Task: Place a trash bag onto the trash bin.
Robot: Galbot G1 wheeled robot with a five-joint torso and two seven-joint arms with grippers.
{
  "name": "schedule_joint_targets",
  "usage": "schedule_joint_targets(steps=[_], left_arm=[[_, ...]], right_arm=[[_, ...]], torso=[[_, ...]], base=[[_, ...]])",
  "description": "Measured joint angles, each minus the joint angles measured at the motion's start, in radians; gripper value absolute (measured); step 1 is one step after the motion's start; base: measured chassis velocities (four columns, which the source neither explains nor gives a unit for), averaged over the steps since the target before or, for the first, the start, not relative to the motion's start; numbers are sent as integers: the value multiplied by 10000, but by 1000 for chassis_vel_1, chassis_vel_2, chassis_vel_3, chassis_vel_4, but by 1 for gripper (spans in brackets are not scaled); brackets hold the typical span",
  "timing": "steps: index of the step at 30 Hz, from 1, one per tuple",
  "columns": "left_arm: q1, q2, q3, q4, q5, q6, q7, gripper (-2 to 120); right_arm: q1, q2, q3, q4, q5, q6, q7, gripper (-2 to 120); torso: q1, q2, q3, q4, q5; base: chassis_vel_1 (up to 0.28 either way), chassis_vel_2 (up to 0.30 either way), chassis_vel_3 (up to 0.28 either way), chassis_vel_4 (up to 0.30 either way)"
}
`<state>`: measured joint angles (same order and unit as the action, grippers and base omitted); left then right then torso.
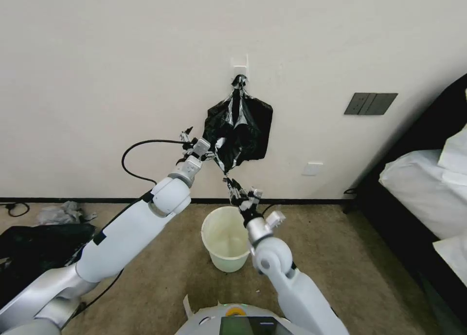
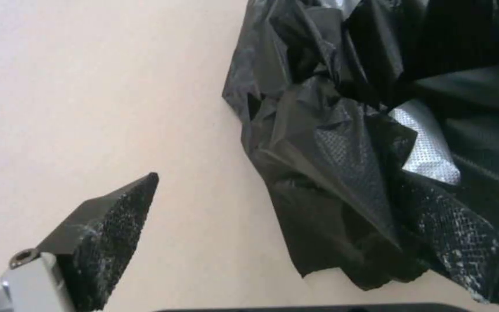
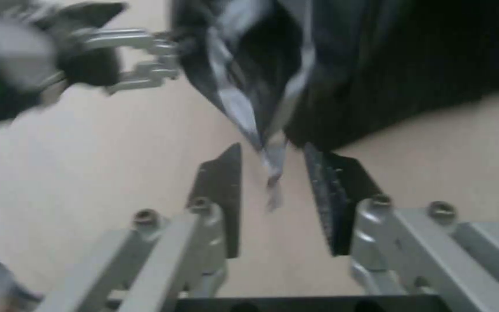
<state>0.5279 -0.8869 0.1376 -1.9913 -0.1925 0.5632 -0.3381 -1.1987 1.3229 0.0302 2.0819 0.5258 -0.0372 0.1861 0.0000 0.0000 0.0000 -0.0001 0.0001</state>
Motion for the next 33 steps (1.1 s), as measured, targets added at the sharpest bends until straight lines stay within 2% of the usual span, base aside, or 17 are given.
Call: schedule_joint_targets(steps=[1,2,5,6,8,12,14,15,17,19,20,23,28,33], left_arm=[[16,-52,-3,40,-5,-12,-22,100],[16,-52,-3,40,-5,-12,-22,100],[49,-177,15,111,-11,-25,-110,100],[49,-177,15,111,-11,-25,-110,100],[121,-197,23,109,-12,-28,-137,100],[232,-195,14,99,-14,-35,-176,100],[261,-174,6,94,-14,-47,-189,100],[261,-174,6,94,-14,-47,-189,100],[251,-157,13,87,-18,-60,-195,100],[220,-175,38,93,-28,-75,-195,100],[220,-175,38,93,-28,-75,-195,100],[148,-281,62,154,-30,-102,-196,100],[106,-382,82,218,-31,-148,-196,100],[82,-512,135,283,-24,-178,-197,100]], right_arm=[[-82,-182,97,95,-782,166,-117,37],[-82,-182,97,95,-782,166,-117,37],[209,-563,620,587,-1951,165,-38,51],[209,-563,620,587,-1951,165,-38,51],[1092,-870,840,727,-2478,-206,86,59],[2671,-1094,459,173,-3499,-721,516,72],[3619,-825,-144,-726,-4481,-1065,987,82],[3619,-825,-144,-726,-4481,-1065,987,82],[4093,-429,-673,-1452,-5307,-1447,1483,92],[4260,-104,-1006,-1834,-5911,-1765,1787,97],[4260,-104,-1006,-1834,-5911,-1765,1787,97],[4317,404,-1422,-2294,-7022,-2641,2213,99],[4321,563,-1384,-2593,-7975,-3079,2335,99],[4347,567,-1052,-2758,-8427,-3200,2343,89]], torso=[[0,0,0,1,2],[0,0,0,1,2],[0,0,0,-3,2],[0,0,0,-3,2],[0,0,0,-3,2],[0,0,0,4,0],[1,0,1,5,0],[1,0,1,5,0],[0,0,1,6,-1],[0,-1,1,5,-1],[0,-1,1,5,-1],[1,0,1,1,-2],[0,0,1,1,-2],[0,0,1,-2,-1]], base=[[0,0,0,0],[0,0,0,0],[0,0,0,0],[0,0,0,0],[0,0,0,0],[0,0,0,0],[0,0,0,0],[0,0,0,0],[0,0,0,0],[0,0,0,0],[0,0,0,0],[0,0,0,0],[0,0,0,0],[0,0,0,0]])
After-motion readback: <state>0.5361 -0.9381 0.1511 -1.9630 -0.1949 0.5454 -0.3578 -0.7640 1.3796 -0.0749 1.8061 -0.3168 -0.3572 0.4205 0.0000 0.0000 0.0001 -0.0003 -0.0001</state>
